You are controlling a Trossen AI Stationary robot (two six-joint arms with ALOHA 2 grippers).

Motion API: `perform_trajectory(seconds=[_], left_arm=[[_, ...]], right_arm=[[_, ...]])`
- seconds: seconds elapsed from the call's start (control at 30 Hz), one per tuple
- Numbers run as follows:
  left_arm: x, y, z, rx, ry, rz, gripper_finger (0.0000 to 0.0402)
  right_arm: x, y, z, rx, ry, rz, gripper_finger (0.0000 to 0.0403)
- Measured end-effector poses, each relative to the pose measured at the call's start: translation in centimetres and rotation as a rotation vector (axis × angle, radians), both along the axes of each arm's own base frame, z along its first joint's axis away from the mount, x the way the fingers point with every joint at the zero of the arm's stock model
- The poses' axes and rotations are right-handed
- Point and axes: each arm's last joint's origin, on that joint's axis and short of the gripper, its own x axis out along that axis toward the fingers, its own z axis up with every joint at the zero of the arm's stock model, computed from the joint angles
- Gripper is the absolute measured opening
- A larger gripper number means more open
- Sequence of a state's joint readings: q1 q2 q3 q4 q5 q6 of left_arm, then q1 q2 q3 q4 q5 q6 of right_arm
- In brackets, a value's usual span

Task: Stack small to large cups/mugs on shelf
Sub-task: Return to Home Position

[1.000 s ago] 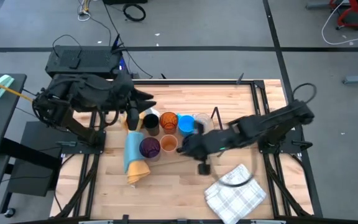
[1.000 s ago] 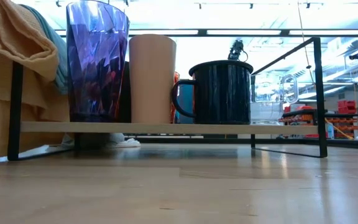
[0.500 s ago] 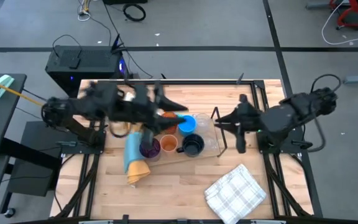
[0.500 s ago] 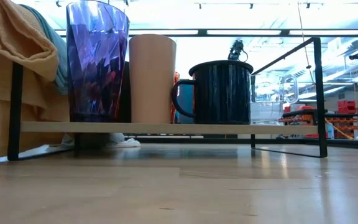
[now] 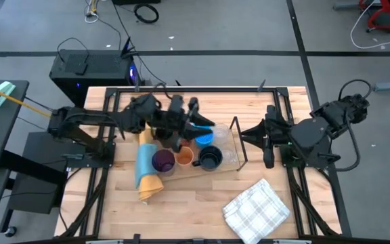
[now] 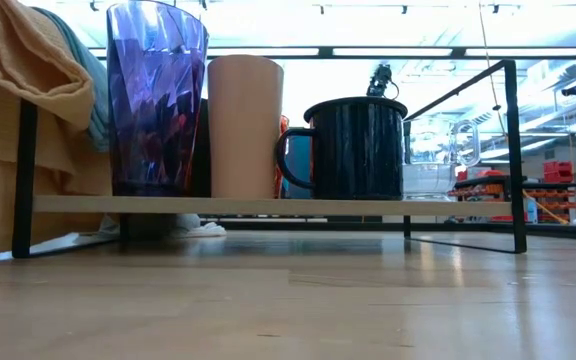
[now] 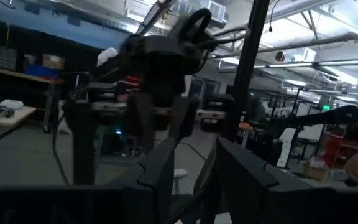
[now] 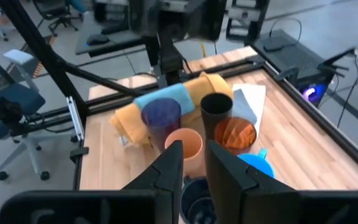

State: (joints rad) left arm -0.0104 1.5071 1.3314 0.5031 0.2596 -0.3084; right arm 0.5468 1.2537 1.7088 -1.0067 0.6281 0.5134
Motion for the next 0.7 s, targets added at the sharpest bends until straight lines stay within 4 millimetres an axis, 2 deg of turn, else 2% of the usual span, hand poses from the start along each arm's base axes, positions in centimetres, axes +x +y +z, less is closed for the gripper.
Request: perform_trajectory(seconds=[0.13,0.23,0.37,0.53,0.7], left_arm=[[-3.3,2.0,-0.7,0.012,-0.066,0.013,0.012],[-6.9,3.0,-1.0,0.028,-0.097,0.056,0.0116],[-11.9,3.4,-2.1,0.032,-0.125,0.105,0.0112],[-16.4,3.0,-4.9,-0.005,-0.087,0.108,0.0112],[-18.8,2.5,-8.8,-0.081,0.024,0.153,0.0111]], right_arm=[[-0.2,0.2,-0.4,0.022,0.029,-0.009,0.0074],[-0.3,0.2,-0.5,0.031,0.038,-0.011,0.0074],[-0.3,0.2,-0.4,0.034,0.036,-0.017,0.0074],[0.0,-0.3,-0.4,0.033,0.033,-0.048,0.0074],[0.3,-1.0,-0.4,0.043,0.028,-0.092,0.0074]])
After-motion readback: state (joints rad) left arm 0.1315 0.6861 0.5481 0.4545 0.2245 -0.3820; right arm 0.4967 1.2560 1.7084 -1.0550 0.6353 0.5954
